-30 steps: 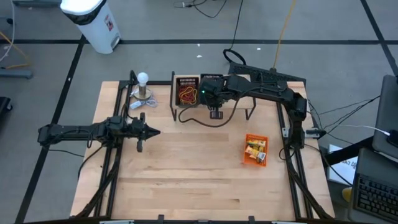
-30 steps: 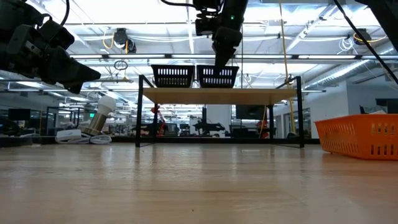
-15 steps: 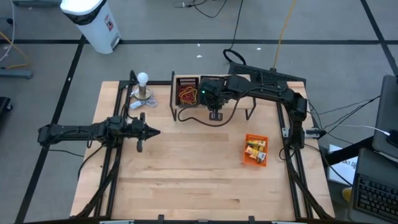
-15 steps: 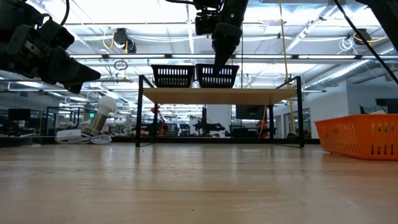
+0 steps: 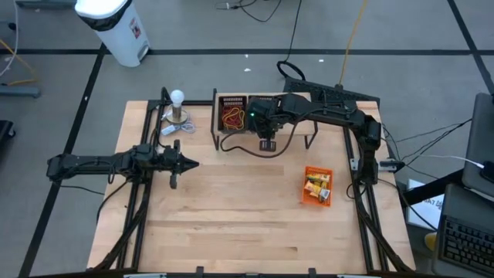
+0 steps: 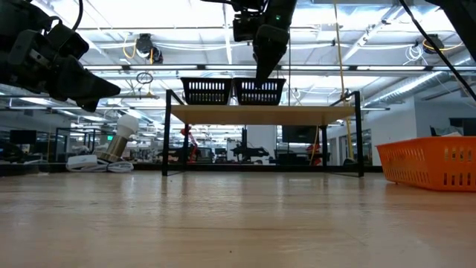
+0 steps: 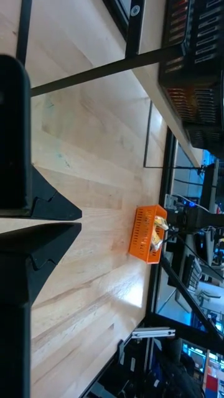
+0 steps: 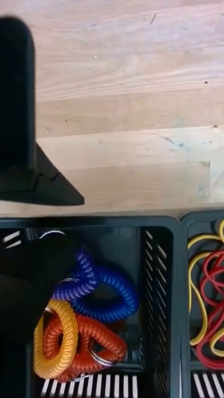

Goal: Pick & Place Office Desk Supplies
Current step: Put the black bin with the spring rubberbands on the shelf, then put the orange bin with the crayon boxes on the shelf

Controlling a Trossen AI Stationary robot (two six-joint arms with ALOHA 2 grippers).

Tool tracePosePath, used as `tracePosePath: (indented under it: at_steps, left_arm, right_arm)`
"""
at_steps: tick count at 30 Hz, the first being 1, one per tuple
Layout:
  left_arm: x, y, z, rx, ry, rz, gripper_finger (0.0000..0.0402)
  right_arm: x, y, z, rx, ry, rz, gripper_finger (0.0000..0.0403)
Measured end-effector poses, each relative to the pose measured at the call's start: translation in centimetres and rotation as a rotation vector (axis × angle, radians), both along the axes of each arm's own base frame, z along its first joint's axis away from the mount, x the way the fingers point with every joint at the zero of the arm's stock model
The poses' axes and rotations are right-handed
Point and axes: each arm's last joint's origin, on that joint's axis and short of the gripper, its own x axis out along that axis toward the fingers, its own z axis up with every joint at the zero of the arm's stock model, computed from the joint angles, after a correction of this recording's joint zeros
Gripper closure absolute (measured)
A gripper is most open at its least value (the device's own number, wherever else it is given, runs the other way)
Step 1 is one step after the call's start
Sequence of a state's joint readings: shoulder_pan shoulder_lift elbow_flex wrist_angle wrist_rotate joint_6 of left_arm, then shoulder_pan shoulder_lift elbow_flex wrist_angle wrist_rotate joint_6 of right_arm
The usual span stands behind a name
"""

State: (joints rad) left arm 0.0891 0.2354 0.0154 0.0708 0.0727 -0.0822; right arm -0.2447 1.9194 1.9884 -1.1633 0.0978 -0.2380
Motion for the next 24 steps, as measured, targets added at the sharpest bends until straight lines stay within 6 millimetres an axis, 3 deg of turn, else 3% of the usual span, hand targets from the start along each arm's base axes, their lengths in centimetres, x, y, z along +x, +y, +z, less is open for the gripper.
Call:
tracePosePath:
  at_steps: [9,18,21,24]
  left_arm:
    - [0.0,0.0,0.0,-0.005,0.000,0.001,0.0380]
    - [0.0,0.0,0.0,-0.005,0.000,0.002,0.0380]
    - [0.0,0.0,0.0,-0.004,0.000,0.002,0.0380]
    - [0.0,0.0,0.0,-0.001,0.000,0.002,0.0380]
  right_arm:
    - [0.0,0.0,0.0,-0.001,-0.001,-0.008,0.0273]
    - [-1.4,0.4,1.9,-0.015,-0.025,0.007,0.0230]
    - [-2.5,0.6,3.1,-0.021,-0.044,0.008,0.0221]
    - [-4.4,1.0,5.6,-0.040,-0.117,0.011,0.0221]
